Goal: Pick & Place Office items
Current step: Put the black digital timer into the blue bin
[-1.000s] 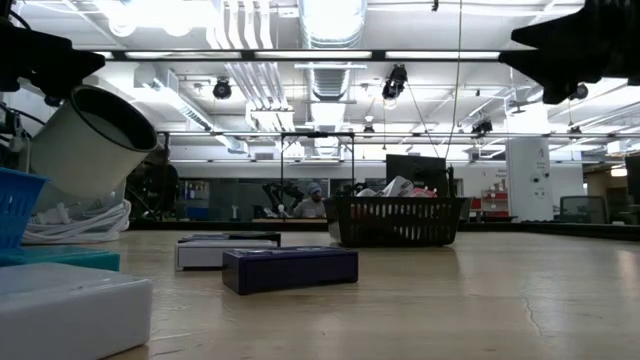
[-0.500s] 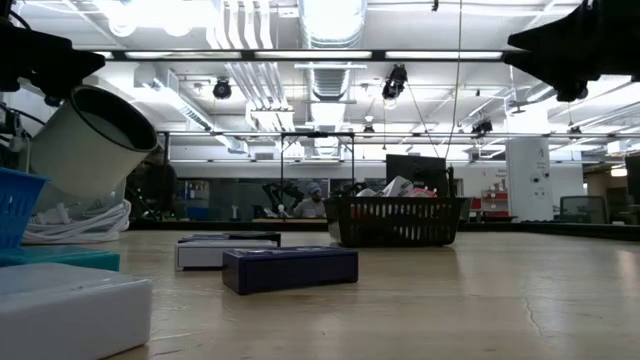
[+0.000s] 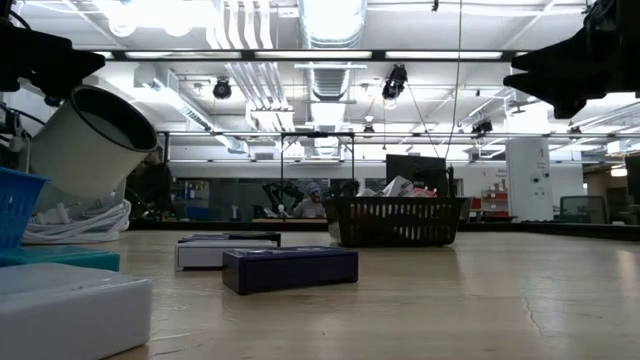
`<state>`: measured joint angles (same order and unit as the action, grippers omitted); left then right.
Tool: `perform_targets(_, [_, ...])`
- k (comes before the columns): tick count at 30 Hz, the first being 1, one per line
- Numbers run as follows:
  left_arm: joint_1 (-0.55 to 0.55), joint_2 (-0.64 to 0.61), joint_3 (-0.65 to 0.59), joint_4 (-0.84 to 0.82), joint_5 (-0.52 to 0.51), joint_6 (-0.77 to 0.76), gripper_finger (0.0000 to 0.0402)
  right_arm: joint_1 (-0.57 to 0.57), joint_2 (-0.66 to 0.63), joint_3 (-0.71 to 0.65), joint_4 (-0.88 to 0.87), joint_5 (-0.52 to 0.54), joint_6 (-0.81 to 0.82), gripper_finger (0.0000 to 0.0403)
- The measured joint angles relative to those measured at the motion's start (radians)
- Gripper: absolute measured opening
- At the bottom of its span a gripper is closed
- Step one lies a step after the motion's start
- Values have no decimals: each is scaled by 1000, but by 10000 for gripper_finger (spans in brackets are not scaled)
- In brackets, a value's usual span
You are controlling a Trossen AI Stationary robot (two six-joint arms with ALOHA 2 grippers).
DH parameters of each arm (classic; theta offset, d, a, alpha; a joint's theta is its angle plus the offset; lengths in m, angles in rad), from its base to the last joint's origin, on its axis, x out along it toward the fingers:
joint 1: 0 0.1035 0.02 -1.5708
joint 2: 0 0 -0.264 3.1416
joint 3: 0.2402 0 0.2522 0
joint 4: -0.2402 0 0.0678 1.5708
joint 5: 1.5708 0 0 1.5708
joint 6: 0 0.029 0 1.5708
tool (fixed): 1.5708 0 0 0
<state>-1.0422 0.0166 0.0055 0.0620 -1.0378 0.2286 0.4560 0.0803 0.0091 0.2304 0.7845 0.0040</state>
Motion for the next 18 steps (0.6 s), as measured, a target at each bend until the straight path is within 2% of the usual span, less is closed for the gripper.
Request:
perform_targets(5, [0,0,0,0,0,0,225,0,-2,0,-4,0,18,217])
perform_targets(12, [0,0,0,0,0,0,225,0,0,0,-170,14,174,217])
perform_targets(18, [0,0,0,0,0,0,225,2,-15,1,-174,54,165,217])
